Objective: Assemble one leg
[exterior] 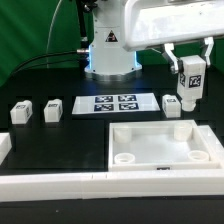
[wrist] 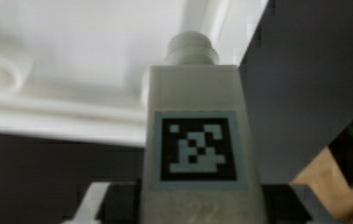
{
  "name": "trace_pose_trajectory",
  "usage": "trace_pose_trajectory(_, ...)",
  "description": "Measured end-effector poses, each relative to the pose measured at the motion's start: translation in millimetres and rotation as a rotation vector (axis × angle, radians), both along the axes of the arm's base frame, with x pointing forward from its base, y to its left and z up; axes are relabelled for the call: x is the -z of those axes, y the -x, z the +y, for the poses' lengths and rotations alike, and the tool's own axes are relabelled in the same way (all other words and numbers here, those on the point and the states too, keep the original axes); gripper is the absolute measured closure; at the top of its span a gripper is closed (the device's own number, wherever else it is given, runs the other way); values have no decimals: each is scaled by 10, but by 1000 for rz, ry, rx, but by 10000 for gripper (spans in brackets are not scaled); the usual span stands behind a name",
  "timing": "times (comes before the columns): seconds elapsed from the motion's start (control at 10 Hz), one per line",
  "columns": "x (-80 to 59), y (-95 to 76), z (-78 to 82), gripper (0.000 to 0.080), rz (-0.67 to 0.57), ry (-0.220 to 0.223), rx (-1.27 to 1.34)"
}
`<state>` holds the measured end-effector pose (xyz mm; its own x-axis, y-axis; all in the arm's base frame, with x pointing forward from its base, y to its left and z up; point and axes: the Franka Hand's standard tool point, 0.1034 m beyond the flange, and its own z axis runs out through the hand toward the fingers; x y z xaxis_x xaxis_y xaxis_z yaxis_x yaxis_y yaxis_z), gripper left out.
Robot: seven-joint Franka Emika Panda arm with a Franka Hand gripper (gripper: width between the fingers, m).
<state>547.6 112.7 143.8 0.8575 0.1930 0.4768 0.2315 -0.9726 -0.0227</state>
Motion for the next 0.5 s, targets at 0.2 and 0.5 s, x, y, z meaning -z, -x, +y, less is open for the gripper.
trace_pose_trajectory(0.2,51,-114,7,505,20,12,-26)
trace_pose_trajectory(0.5,53,-324,-44,505,3,21,-44)
